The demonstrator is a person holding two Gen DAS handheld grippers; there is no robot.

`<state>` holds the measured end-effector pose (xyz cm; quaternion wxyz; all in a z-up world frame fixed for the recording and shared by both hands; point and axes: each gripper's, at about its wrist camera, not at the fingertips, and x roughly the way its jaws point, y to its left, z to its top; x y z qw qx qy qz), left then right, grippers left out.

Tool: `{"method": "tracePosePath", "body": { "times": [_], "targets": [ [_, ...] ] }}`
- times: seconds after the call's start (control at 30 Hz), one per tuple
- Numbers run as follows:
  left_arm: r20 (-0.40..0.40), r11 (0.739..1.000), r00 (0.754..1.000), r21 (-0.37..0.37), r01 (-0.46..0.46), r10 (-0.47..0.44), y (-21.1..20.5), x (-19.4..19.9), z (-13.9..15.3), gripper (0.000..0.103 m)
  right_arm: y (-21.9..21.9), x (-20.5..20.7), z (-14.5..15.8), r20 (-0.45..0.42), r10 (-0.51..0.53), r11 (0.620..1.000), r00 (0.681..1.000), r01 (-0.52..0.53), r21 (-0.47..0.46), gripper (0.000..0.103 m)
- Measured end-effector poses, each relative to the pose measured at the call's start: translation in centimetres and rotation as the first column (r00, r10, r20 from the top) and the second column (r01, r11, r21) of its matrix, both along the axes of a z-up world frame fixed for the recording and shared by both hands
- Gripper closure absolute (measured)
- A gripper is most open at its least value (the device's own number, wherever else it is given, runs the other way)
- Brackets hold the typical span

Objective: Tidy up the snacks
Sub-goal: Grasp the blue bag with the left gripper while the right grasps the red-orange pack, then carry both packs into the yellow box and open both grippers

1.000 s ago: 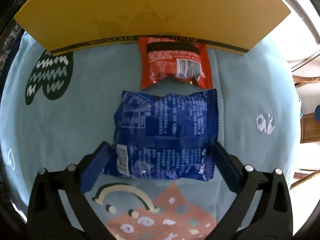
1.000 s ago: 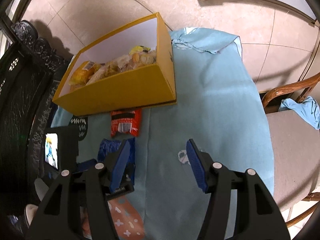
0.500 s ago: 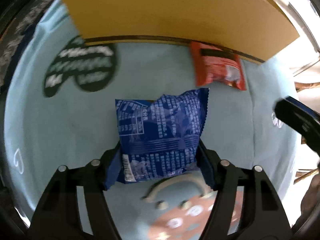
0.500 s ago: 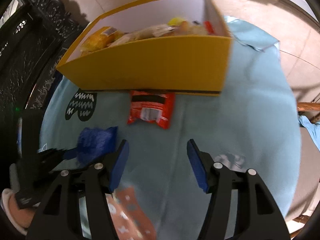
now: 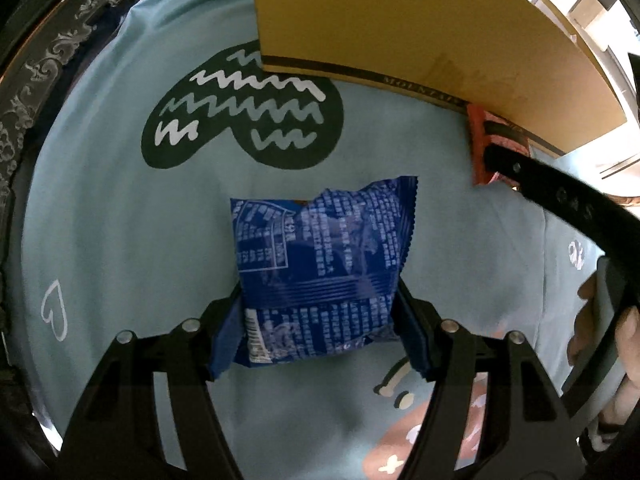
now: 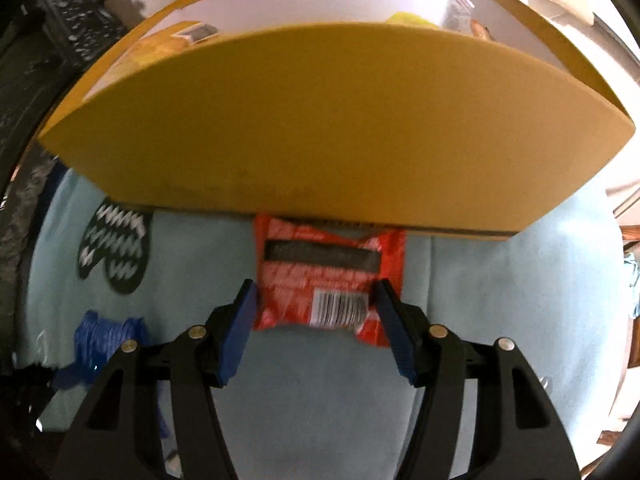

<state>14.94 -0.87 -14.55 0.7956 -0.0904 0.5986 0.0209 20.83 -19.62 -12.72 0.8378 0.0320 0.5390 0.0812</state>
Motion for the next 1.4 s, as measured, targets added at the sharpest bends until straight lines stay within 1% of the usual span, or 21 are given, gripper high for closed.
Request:
{"method": "tracePosePath", "body": {
  "times": [0.03,0.1,0.13,0.17,0.23,0.3,0.33,0.37,0.43,0.53,0.63,0.73,0.77,0.87,0.9,1.03,1.17,1.27,1.4],
  "targets": [
    [0.0,1.0,1.0,-0.001,0.0,0.0,1.0,0.0,-0.3,0.035,0.0,0.2,-0.1,0.005,-0.008,1.0,1.0,0.008,-0.003,0.04],
    [0.001,1.0,1.0,0.0,0.0,0.0,0.7,0.3,-0.3,0.035,0.2,0.3,-0.4,0.029,-0.011,0.999,1.0,0.012,-0.035,0.039],
    [0.003,1.0,1.0,0.002,-0.002,0.002,0.5,0.2,-0.3,0.034,0.4,0.3,-0.6,0.04,-0.007,0.998,0.999,0.009,-0.057,0.037],
    [0.004,1.0,1.0,0.004,-0.003,0.003,-0.3,0.1,-0.4,0.034,0.8,0.3,-0.8,0.051,0.0,0.996,0.999,0.004,-0.087,0.036],
    [0.004,1.0,1.0,0.008,-0.005,0.005,-0.8,-0.1,-0.2,0.034,1.4,0.1,-1.0,0.073,0.021,0.991,0.997,-0.011,-0.133,0.036],
    [0.004,1.0,1.0,0.009,-0.006,0.006,-1.0,-0.3,0.1,0.034,0.9,0.0,-0.8,0.072,0.012,0.995,0.997,-0.005,-0.099,0.044],
    [0.005,1.0,1.0,0.008,-0.005,0.005,-1.0,-0.4,0.1,0.034,0.3,-0.1,-0.5,0.069,0.003,0.996,0.998,0.003,-0.084,0.051],
    [0.005,1.0,1.0,0.009,-0.004,0.004,-1.0,-0.6,0.3,0.034,-0.1,-0.2,-0.3,0.065,-0.003,0.997,0.998,0.008,-0.074,0.052],
    [0.006,1.0,1.0,0.005,-0.008,0.008,-1.0,-0.7,0.5,0.034,-1.3,-0.5,0.2,0.053,-0.03,0.999,0.998,0.032,-0.036,0.052],
    [0.011,1.0,1.0,0.0,-0.004,0.004,-1.1,-0.9,1.0,0.034,-2.9,-1.7,1.8,0.069,-0.043,0.999,0.997,0.042,0.01,0.052],
    [0.022,1.0,1.0,-0.002,0.003,-0.003,-1.1,-1.0,1.6,0.034,-4.1,-3.1,3.7,0.082,-0.038,0.997,0.996,0.032,0.064,0.052],
    [0.041,1.0,0.999,-0.004,0.011,-0.011,-1.1,-1.1,2.5,0.034,-4.7,-4.8,5.6,0.1,-0.022,0.995,0.995,0.013,0.095,0.052],
    [0.05,1.0,0.999,-0.006,0.015,-0.014,-1.2,-1.2,3.0,0.034,-5.4,-5.1,5.9,0.105,-0.02,0.994,0.994,0.008,0.106,0.052],
    [0.089,1.0,0.996,-0.006,0.031,-0.03,-1.5,-1.6,5.0,0.034,-6.3,-6.3,8.0,0.133,-0.018,0.991,0.991,0.0,0.131,0.052],
    [0.102,0.999,0.994,-0.006,0.036,-0.035,-1.5,-1.7,5.7,0.034,-6.0,-6.9,8.4,0.143,-0.017,0.99,0.99,-0.003,0.139,0.052],
    [0.173,0.998,0.983,-0.003,0.055,-0.053,-1.8,-1.8,9.4,0.034,-6.9,-7.8,11.4,0.202,-0.015,0.988,0.979,-0.017,0.156,0.052],
    [0.232,0.998,0.97,0.005,0.068,-0.067,-2.2,-1.4,13.0,0.034,-7.7,-7.4,14.1,0.25,-0.018,0.986,0.968,-0.024,0.167,0.052],
    [0.279,0.997,0.958,0.003,0.072,-0.07,-2.5,-0.3,15.6,0.034,-8.4,-6.9,15.9,0.279,-0.022,0.984,0.96,-0.028,0.177,0.052],
    [0.334,0.997,0.94,0.005,0.075,-0.072,-2.4,2.4,18.5,0.034,-8.5,-5.2,17.6,0.308,-0.024,0.984,0.951,-0.032,0.177,0.052]
  ]
}}
